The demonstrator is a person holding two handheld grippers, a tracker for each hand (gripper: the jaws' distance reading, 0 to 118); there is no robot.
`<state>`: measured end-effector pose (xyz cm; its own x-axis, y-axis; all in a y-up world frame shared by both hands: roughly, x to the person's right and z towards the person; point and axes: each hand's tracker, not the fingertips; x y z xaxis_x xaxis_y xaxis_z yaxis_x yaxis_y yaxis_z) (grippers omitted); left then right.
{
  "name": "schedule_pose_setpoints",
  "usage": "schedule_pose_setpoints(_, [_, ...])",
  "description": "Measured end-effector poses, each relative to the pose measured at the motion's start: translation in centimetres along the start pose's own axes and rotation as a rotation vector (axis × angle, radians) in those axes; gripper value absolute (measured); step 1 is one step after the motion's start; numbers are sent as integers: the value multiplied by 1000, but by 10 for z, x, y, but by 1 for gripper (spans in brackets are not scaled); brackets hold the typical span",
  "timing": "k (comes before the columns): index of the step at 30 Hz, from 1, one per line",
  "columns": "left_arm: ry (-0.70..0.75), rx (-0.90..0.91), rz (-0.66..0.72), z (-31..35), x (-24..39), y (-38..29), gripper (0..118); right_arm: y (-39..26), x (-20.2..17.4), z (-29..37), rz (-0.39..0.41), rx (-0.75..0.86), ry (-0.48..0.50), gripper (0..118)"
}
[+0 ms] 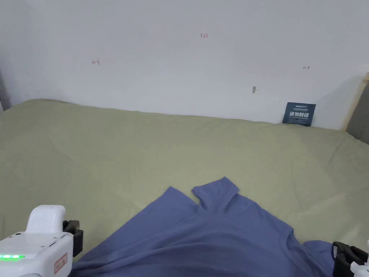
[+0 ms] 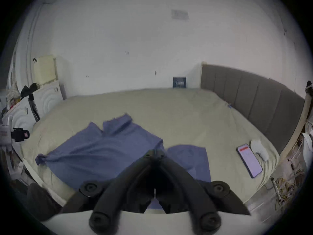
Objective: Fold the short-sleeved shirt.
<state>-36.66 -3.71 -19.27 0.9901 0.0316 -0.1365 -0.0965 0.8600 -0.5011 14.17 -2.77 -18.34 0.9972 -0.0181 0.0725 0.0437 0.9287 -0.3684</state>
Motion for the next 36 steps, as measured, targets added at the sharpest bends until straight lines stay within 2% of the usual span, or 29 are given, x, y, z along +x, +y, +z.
schedule_pose_setpoints(1, [-15,-7,-12,4,3,0,0,1,-6,4,4,-11,44,1])
schedule_pose_setpoints(5, [-26,52,-9,30,10,-3,0,-5,-41,16,72,36,42,1])
schedule_pose_setpoints(12, [-29,15,6,26,-10,-12,0,-16,-85,21,87,21,80,1])
schedule_pose_setpoints(16, [-3,-99,6,0,-33,-27,0,-29,-101,21,59,0,106,1])
schedule_pose_setpoints(20, [5,-192,16,-22,-55,-41,0,-45,-117,17,85,-44,123,1])
schedule_pose_setpoints(21, [-9,-230,8,-28,-59,-43,6,-48,-121,15,84,-60,128,1])
schedule_pose_setpoints(22, [-37,-273,2,-35,-62,-43,34,-50,-123,11,91,-76,133,1])
schedule_pose_setpoints(23, [-63,-300,9,-41,-65,-45,79,-53,-127,8,101,-91,141,1])
schedule_pose_setpoints(24, [-68,-323,11,-48,-67,-47,115,-55,-130,5,105,-100,144,1])
schedule_pose_setpoints(25, [-60,-358,0,-58,-69,-50,117,-57,-133,3,106,-111,151,1])
schedule_pose_setpoints(30, [-50,-402,-60,-87,-66,-57,116,-62,-140,-8,115,-151,178,1])
schedule_pose_setpoints(32, [-65,-422,-36,-96,-67,-56,109,-64,-142,-13,119,-163,182,1])
schedule_pose_setpoints(34, [-86,-427,-7,-100,-68,-55,64,-65,-140,-18,123,-180,180,1])
schedule_pose_setpoints(35, [-95,-432,15,-101,-68,-54,28,-67,-138,-21,116,-188,178,1])
schedule_pose_setpoints(36, [-105,-422,52,-100,-68,-53,1,-67,-136,-25,106,-203,179,1])
